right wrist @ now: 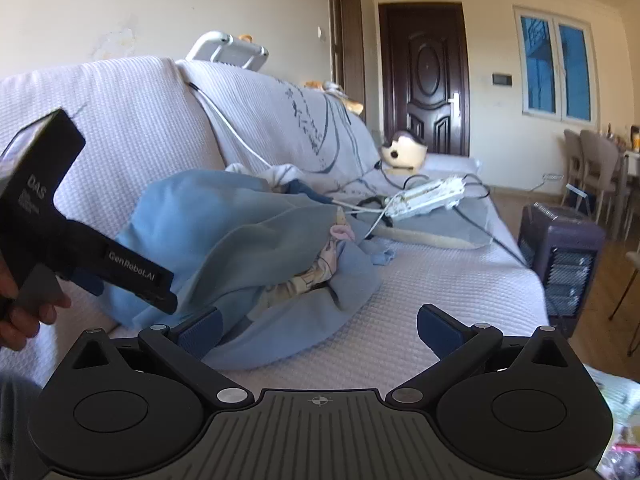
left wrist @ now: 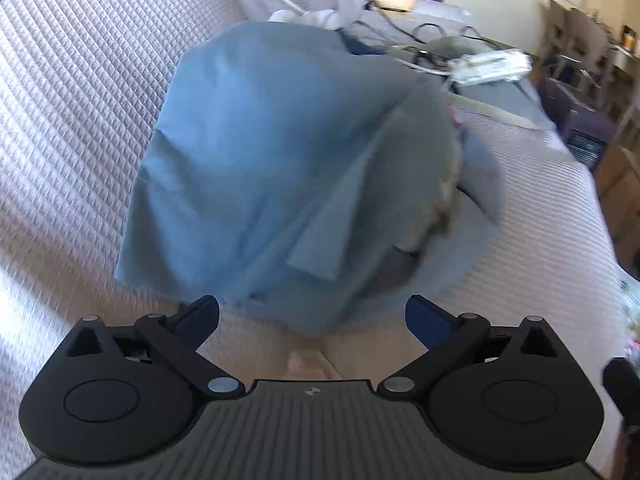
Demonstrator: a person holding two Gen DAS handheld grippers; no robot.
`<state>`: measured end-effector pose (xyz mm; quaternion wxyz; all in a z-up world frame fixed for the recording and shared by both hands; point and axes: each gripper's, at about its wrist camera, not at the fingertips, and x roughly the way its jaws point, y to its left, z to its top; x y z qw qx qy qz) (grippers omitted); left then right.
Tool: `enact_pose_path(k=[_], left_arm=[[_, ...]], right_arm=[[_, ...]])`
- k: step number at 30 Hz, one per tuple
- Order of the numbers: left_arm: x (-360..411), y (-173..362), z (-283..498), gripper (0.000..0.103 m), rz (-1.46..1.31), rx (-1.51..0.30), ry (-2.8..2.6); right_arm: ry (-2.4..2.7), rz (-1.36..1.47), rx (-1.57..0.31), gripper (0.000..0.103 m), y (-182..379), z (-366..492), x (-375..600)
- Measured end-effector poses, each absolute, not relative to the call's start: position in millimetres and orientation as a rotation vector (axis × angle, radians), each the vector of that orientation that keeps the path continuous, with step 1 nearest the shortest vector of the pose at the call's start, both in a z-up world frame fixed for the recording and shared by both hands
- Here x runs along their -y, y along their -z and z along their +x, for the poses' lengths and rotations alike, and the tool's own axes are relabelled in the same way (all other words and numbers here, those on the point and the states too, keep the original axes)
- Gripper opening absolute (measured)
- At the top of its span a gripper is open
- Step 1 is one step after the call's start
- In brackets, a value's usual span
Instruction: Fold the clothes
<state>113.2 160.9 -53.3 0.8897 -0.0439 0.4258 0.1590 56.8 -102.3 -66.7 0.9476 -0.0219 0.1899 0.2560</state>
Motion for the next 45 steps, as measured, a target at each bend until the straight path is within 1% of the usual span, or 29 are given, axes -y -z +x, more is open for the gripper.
enact_pose_path(k=[5, 6, 7, 9, 11, 13, 15, 16, 17, 20, 25, 30, 31, 32, 36, 39, 42, 43, 44, 45], left_arm=[[-168.4, 68.2, 153.6, 0.101, -0.086, -0.893, -0.363], [-169.8, 71.2, 161.7, 0.100, -0.086, -0.894, -0.370], [-170.7, 74.7, 168.8, 0.097, -0.083, -0.900, -0.374], [-171.4, 83.5, 183.7, 0.085, -0.086, -0.923, -0.373], [-173.4, 90.6, 193.4, 0.055, -0.122, -0.953, -0.368], [-175.8, 95.7, 198.3, 0.045, -0.177, -0.982, -0.371], [-176.0, 97.2, 197.1, 0.027, -0.205, -1.000, -0.395], [-175.3, 96.8, 195.1, 0.021, -0.205, -1.007, -0.411], [-174.8, 95.1, 190.9, 0.011, -0.205, -1.009, -0.434], [-174.6, 88.0, 177.9, 0.009, -0.241, -1.006, -0.435], [-140.9, 70.9, 145.5, 0.008, -0.230, -0.972, -0.350], [-106.1, 53.8, 112.6, 0.007, -0.217, -0.935, -0.264], [-97.1, 51.5, 108.6, 0.006, -0.211, -0.936, -0.239], [-87.5, 50.2, 100.8, 0.002, -0.208, -0.942, -0.202], [-48.6, 45.8, 65.1, 0.001, -0.195, -0.971, -0.046], [-30.7, 56.1, 47.6, 0.001, -0.139, -0.989, -0.043], [-43.8, 70.9, 42.6, 0.002, -0.161, -1.036, -0.129], [-49.4, 71.7, 35.1, 0.007, -0.153, -1.036, -0.163], [-54.3, 72.6, 32.6, 0.016, -0.126, -1.031, -0.203], [-57.3, 73.9, 39.6, 0.034, -0.103, -1.026, -0.240]], right_arm=[[-0.575, -0.026, -0.435, 0.103, 78.9, 99.6, 88.3], [-0.589, -0.035, -0.444, 0.103, 82.6, 107.8, 84.5], [-0.602, -0.047, -0.452, 0.103, 85.7, 114.7, 80.2], [-0.627, -0.072, -0.466, 0.103, 90.9, 129.7, 72.8], [-0.652, -0.093, -0.479, 0.103, 95.1, 144.9, 65.7], [-0.680, -0.093, -0.495, 0.103, 95.6, 160.1, 59.2], [-0.686, -0.076, -0.519, 0.103, 93.5, 171.9, 55.0], [-0.683, -0.065, -0.533, 0.103, 92.0, 176.7, 53.5], [-0.675, -0.054, -0.542, 0.103, 90.0, 178.8, 52.5], [-0.664, 0.005, -0.560, 0.103, 83.5, 178.4, 55.0], [-0.675, 0.032, -0.537, 0.103, 76.2, 159.4, 69.7], [-0.619, 0.036, -0.493, 0.103, 64.8, 120.5, 106.0], [-0.603, 0.040, -0.493, 0.103, 62.8, 114.9, 113.7], [-0.587, 0.044, -0.493, 0.103, 60.9, 109.0, 121.6], [-0.508, 0.056, -0.479, 0.103, 57.0, 85.7, 155.8], [-0.454, 0.062, -0.479, 0.103, 60.5, 78.0, 176.1], [-0.429, 0.065, -0.508, 0.103, 65.9, 77.9, 186.2], [-0.432, 0.070, -0.516, 0.103, 67.6, 78.7, 187.1], [-0.440, 0.073, -0.520, 0.103, 69.0, 80.5, 185.7], [-0.447, 0.076, -0.524, 0.103, 70.4, 82.4, 184.4]])
